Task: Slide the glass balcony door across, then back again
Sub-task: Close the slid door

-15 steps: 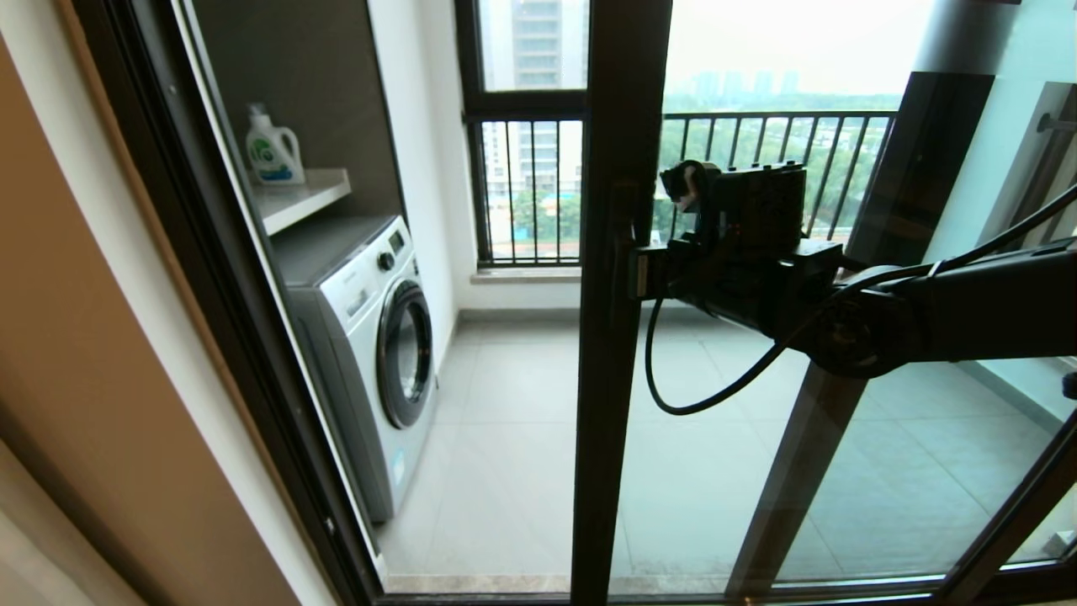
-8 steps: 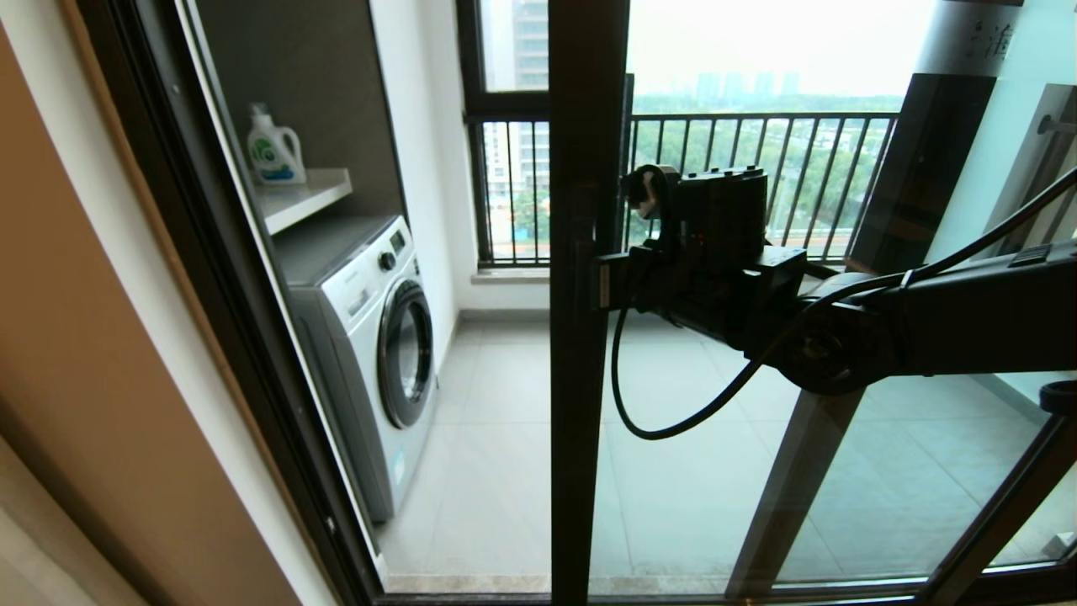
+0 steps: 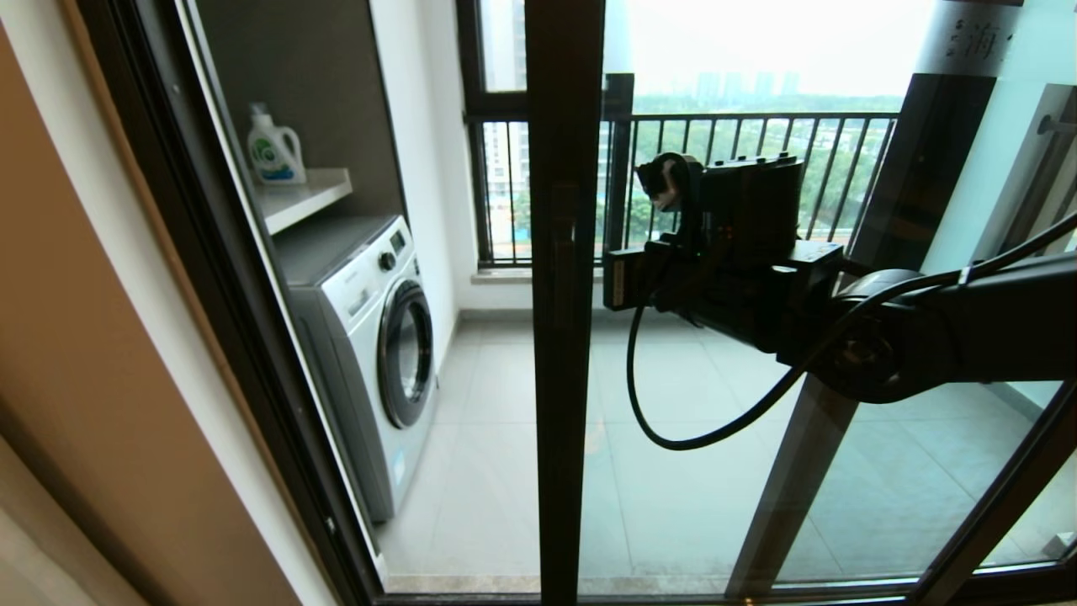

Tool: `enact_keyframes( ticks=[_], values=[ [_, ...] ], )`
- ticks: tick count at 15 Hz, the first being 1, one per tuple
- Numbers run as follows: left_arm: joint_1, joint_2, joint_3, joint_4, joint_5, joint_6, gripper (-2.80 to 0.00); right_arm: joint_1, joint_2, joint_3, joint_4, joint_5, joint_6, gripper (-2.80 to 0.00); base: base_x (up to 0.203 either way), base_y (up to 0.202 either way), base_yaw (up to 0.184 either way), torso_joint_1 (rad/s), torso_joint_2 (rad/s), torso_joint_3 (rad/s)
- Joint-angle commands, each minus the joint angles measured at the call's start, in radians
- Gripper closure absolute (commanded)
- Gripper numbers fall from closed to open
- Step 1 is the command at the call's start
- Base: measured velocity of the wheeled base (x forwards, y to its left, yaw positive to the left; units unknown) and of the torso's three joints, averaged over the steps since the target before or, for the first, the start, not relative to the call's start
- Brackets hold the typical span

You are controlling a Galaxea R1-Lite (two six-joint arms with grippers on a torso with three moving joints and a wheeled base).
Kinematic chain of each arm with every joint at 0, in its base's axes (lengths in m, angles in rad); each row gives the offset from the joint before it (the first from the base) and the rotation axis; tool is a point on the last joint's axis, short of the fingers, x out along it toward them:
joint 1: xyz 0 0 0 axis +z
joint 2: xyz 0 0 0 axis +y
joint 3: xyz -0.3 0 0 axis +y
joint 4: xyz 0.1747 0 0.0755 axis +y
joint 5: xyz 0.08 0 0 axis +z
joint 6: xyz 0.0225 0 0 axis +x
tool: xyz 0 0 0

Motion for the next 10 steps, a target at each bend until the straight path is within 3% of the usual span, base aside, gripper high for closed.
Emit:
enact_keyframes(
  ticks=[1,6,10],
  values=[
    [0.0,0.002,0.0,-0.001,0.0,0.0,0.0,-0.008,-0.119,0.059,0.0,-0.002,0.0,0.0,0.0,0.0,0.0,0.0,0.0,0.0],
    [0.0,0.002,0.0,-0.001,0.0,0.0,0.0,-0.023,-0.59,0.362,0.079,-0.038,-0.028,0.0,0.0,0.0,0.0,0.0,0.0,0.0],
    [0.0,0.002,0.0,0.0,0.0,0.0,0.0,-0.026,-1.064,0.507,0.311,-0.139,-0.173,0.0,0.0,0.0,0.0,0.0,0.0,0.0]
  ],
)
